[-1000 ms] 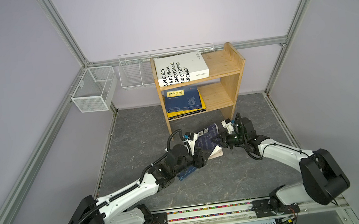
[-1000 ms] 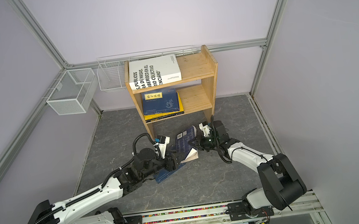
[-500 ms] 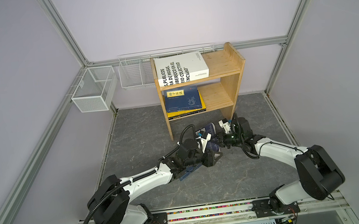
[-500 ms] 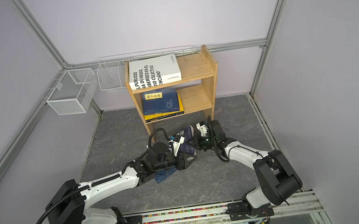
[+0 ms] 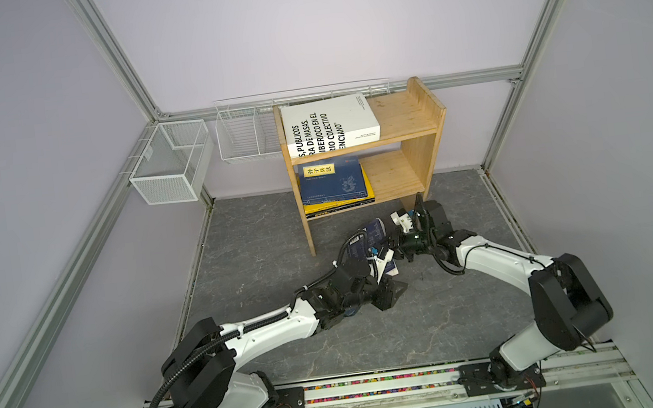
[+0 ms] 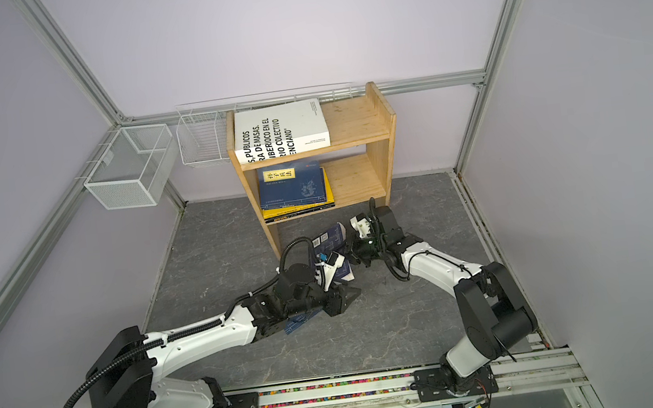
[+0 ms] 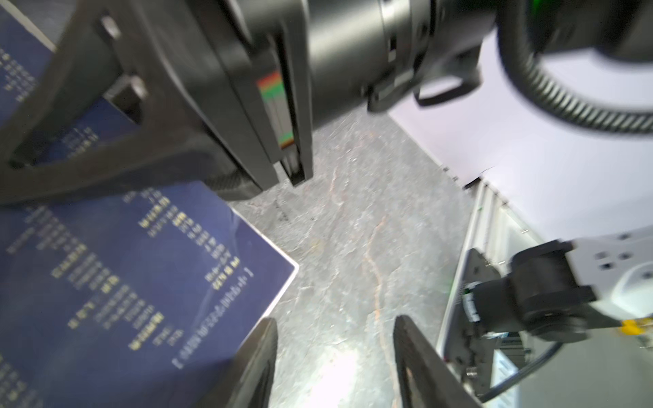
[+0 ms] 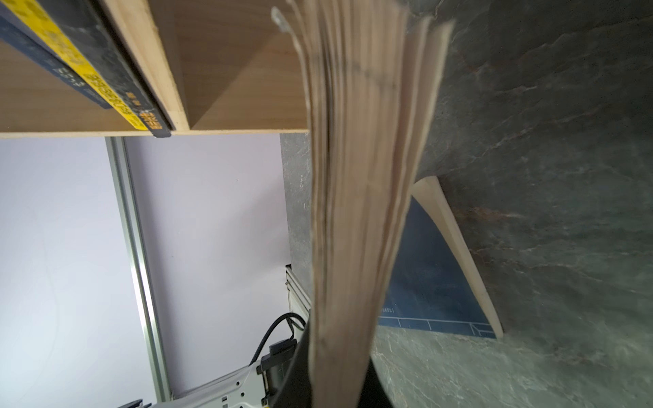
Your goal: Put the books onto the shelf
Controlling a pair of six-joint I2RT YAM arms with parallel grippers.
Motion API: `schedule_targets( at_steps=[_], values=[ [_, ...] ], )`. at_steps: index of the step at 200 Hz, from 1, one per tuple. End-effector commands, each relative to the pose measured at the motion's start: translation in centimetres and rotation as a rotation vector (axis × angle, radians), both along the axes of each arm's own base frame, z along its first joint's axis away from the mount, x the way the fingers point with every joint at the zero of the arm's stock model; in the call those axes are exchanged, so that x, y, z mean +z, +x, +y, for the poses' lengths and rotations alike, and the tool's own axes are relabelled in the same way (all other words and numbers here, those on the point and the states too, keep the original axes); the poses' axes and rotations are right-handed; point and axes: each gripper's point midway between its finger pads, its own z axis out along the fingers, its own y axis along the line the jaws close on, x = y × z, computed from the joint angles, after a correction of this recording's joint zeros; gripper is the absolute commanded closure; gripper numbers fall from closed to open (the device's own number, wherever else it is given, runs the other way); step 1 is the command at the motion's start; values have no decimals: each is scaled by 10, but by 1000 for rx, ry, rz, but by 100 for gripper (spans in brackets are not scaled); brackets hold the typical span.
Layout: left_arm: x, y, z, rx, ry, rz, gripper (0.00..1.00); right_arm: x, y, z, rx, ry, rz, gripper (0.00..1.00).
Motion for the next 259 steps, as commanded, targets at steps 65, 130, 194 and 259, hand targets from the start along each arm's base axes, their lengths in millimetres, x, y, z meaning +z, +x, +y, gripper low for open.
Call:
schedule_targets(
  at_steps=[65,130,194,259],
  values=[
    [27,11,18,98,152,-251,48,-5,-19,0,56,5,146,93],
    [73,7,67,130,85,-231,18,-5,-16,4,71,31,174,93],
    [29,9,65,16,256,-221,2,0,-24,1,107,47,205,93],
    [-14,6,42,-14,450,-289,7,5,-29,-4,141,28,236,93]
  ],
)
